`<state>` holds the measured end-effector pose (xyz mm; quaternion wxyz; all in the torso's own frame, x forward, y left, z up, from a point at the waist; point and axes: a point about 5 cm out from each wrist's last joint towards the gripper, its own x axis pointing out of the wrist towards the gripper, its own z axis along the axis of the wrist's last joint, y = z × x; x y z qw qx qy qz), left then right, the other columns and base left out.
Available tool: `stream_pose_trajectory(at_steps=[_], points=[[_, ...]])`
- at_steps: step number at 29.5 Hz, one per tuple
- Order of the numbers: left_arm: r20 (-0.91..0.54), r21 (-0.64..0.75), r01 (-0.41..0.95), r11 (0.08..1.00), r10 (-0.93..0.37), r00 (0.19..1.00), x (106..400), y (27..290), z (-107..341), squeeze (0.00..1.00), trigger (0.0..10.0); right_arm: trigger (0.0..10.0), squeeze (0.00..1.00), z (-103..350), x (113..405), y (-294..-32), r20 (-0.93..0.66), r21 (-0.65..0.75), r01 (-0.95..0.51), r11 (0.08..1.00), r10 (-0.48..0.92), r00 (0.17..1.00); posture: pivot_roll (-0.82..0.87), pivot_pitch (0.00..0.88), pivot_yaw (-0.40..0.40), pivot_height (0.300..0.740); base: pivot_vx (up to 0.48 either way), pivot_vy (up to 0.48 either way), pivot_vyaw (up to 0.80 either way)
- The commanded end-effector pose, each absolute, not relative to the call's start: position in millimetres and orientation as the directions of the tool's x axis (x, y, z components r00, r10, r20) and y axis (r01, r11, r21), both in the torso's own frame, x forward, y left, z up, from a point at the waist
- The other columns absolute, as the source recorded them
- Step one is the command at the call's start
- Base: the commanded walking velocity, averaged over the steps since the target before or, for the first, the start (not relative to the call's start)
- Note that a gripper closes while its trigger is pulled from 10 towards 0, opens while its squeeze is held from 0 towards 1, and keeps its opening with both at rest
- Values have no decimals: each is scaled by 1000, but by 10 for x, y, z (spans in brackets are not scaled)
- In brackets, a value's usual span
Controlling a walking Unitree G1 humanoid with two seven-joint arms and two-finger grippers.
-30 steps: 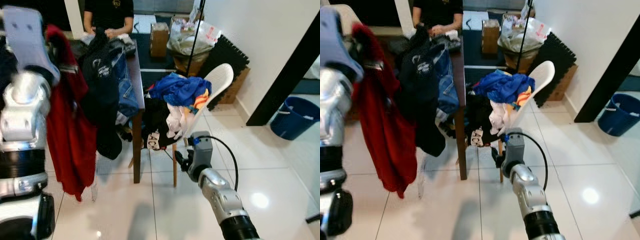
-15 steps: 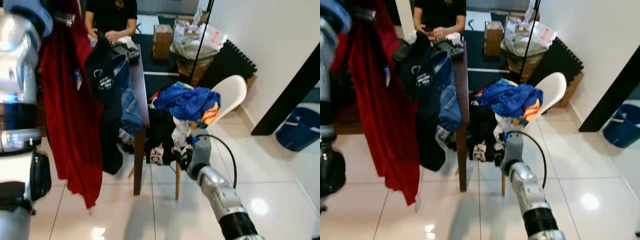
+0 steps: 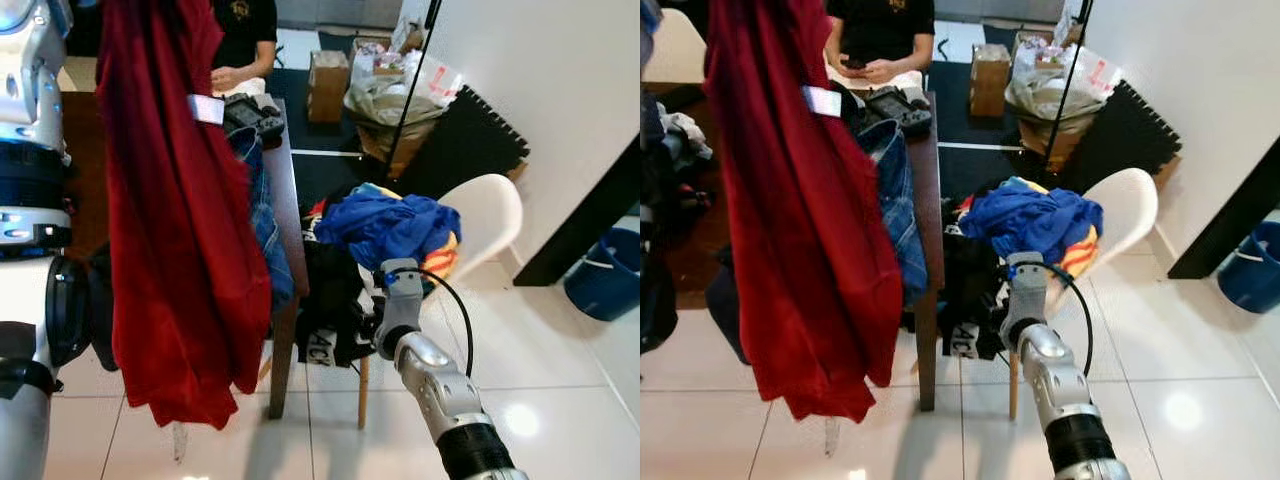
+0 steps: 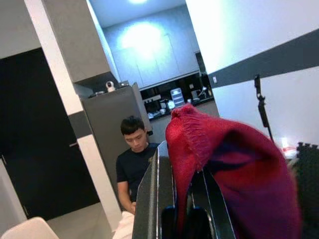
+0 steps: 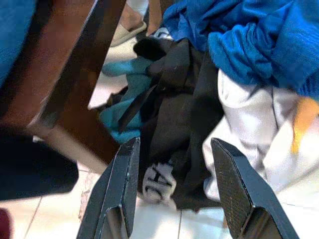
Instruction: Hang hanger
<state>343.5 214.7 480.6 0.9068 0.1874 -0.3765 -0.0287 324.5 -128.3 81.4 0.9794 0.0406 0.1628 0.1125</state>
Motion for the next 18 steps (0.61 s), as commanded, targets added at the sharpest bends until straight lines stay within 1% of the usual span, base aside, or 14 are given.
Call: stream_pose_trajectory(at_steps=[1,6,8,10,11,13,14,15,16,17,18], points=[[726,384,-131,914,-212,654,3301,2151,5015,0,10000,10000,0,788,3235,-1343,-318,124,-183,975,214,924,60,89,-80,740,386,0,0],[753,387,-199,900,-183,632,3220,2313,5154,0,10000,10000,0,781,3236,-1338,-319,127,-182,975,214,923,65,91,-79,740,387,0,0],[753,387,-199,900,-183,632,3220,2313,5154,0,10000,10000,0,781,3236,-1338,-319,127,-182,975,214,923,65,91,-79,740,386,0,0],[757,387,-268,882,-138,638,3193,2471,5172,0,10000,10000,0,781,3235,-1335,-319,128,-181,975,214,924,63,92,-77,740,384,0,0],[757,387,-268,882,-138,638,3193,2471,5172,0,10000,10000,0,781,3235,-1335,-319,128,-181,975,214,924,63,92,-77,740,386,0,0],[767,367,-332,869,-81,637,3126,2645,5190,0,10000,10000,0,781,3231,-1337,-318,128,-180,975,212,924,62,93,-76,740,379,0,0],[767,367,-332,869,-81,637,3126,2645,5190,0,10000,10000,0,781,3231,-1337,-318,128,-180,975,212,924,62,93,-76,740,379,0,0],[753,359,-323,876,-67,655,3137,2693,5158,0,10000,10000,0,780,3229,-1343,-318,128,-179,975,211,924,66,96,-83,740,371,0,0],[753,359,-323,876,-67,655,3137,2693,5158,0,10000,10000,0,780,3229,-1343,-318,128,-179,975,211,924,66,96,-83,740,371,0,0],[698,411,-277,868,-104,708,3229,2663,5022,0,10000,10000,0,780,3229,-1348,-319,127,-180,975,213,923,71,96,-85,740,277,0,0],[634,489,-217,845,-173,754,3329,2579,4842,0,10000,10000,0,779,3232,-1350,-320,126,-184,975,216,922,71,96,-85,740,0,0,0]])
